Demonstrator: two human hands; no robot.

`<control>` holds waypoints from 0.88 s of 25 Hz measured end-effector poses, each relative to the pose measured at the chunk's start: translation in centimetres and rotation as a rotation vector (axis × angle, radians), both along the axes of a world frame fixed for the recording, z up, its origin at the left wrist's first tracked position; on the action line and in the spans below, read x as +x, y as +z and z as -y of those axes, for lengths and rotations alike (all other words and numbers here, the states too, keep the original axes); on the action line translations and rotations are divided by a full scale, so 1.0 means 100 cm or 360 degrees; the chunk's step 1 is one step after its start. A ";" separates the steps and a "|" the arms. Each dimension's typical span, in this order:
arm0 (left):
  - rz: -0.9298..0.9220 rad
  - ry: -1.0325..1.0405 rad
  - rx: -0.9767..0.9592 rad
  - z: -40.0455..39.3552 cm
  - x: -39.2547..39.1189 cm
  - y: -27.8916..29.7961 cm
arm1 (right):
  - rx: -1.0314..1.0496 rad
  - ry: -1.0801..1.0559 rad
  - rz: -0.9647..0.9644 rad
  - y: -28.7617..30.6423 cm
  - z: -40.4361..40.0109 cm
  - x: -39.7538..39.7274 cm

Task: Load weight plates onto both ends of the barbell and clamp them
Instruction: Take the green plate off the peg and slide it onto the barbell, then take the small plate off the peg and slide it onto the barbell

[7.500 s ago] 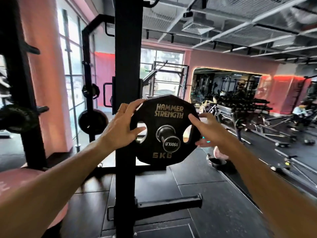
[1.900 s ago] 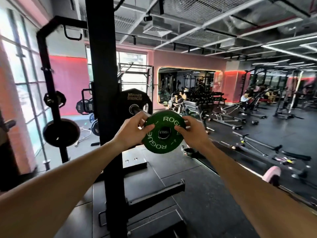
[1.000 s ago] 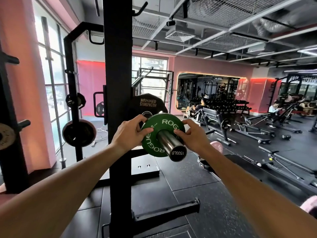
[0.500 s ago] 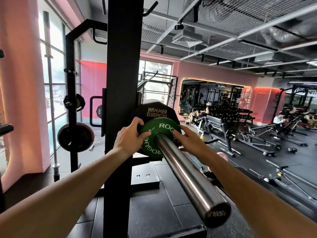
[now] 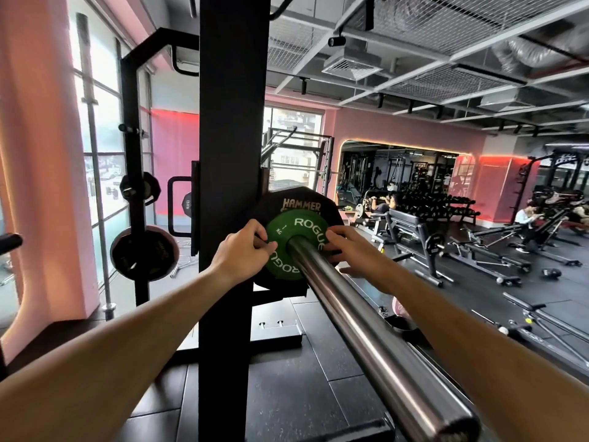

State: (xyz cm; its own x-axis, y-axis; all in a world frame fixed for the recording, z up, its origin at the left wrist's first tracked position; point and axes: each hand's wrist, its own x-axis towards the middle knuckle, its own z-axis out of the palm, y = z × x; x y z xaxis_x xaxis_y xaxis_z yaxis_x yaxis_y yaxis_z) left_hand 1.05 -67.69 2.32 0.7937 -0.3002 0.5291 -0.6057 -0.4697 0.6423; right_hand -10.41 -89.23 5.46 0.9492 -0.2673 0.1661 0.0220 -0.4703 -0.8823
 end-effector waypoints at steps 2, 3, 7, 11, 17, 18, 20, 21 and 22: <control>0.0018 -0.0042 0.0041 -0.009 -0.017 0.006 | -0.0105 -0.0014 0.0056 0.010 -0.006 -0.024; 0.0032 -0.0074 0.0031 -0.015 -0.028 0.010 | -0.0157 -0.0006 0.0094 0.015 -0.011 -0.038; -0.0051 -0.0219 -0.0010 -0.046 -0.089 0.025 | -0.0420 0.0082 0.0219 0.042 -0.043 -0.097; -0.0091 -0.0212 0.0096 -0.094 -0.141 0.028 | -0.0698 0.0265 0.0209 0.066 -0.096 -0.142; -0.0201 -0.0077 0.0123 -0.196 -0.191 0.031 | -0.0834 0.0549 0.0148 0.072 -0.199 -0.175; -0.0206 -0.0035 0.0125 -0.216 -0.197 0.032 | -0.0840 0.0590 0.0141 0.068 -0.215 -0.176; -0.0200 0.0083 0.0135 -0.258 -0.207 0.032 | -0.0890 0.0676 0.0104 0.057 -0.249 -0.173; -0.0198 0.0127 0.0121 -0.280 -0.211 0.031 | -0.0908 0.0713 0.0084 0.051 -0.266 -0.169; -0.0189 0.0166 0.0120 -0.302 -0.213 0.029 | -0.0909 0.0746 0.0071 0.044 -0.284 -0.165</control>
State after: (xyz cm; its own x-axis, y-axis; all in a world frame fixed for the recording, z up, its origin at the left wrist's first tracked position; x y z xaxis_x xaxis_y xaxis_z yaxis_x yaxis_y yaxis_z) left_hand -20.29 -37.51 5.26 0.8783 -0.2480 0.4087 -0.4729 -0.5757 0.6670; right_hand -26.87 -60.84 9.84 0.9316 0.3041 0.1992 0.3635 -0.7882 -0.4966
